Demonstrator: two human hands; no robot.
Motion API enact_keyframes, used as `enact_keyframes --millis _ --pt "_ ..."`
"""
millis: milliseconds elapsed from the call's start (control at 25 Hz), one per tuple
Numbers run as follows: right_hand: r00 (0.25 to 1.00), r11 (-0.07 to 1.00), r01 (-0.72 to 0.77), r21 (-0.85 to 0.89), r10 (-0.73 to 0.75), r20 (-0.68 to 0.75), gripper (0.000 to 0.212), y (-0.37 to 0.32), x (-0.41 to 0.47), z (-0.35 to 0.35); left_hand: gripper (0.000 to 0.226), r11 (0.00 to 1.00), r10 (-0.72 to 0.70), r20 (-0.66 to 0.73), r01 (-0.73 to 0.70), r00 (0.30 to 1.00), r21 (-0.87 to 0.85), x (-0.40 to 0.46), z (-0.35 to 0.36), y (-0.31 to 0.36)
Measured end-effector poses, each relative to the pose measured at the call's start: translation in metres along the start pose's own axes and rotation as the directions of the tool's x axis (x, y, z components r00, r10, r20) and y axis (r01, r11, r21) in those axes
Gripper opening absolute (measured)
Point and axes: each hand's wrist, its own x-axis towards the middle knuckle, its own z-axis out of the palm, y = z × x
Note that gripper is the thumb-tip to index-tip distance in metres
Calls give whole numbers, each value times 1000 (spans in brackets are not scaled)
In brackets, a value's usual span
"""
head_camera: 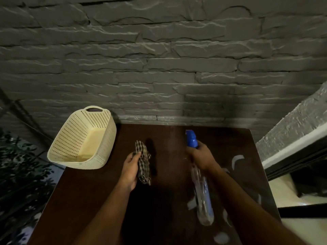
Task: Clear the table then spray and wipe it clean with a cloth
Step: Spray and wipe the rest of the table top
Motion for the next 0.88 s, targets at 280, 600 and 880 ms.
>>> enact_keyframes --millis 280,600,880 --pt "998 999 -45 -27 44 -41 12 4 44 5 9 951 142 -10 -134 990 278 86 43 27" --pt "997 990 -65 129 60 41 14 25 63 -11 37 454 490 27 -282 871 845 173 107 6" --pt "993 979 -106 171 94 75 17 40 91 -26 32 82 626 124 -223 770 971 197 175 -33"
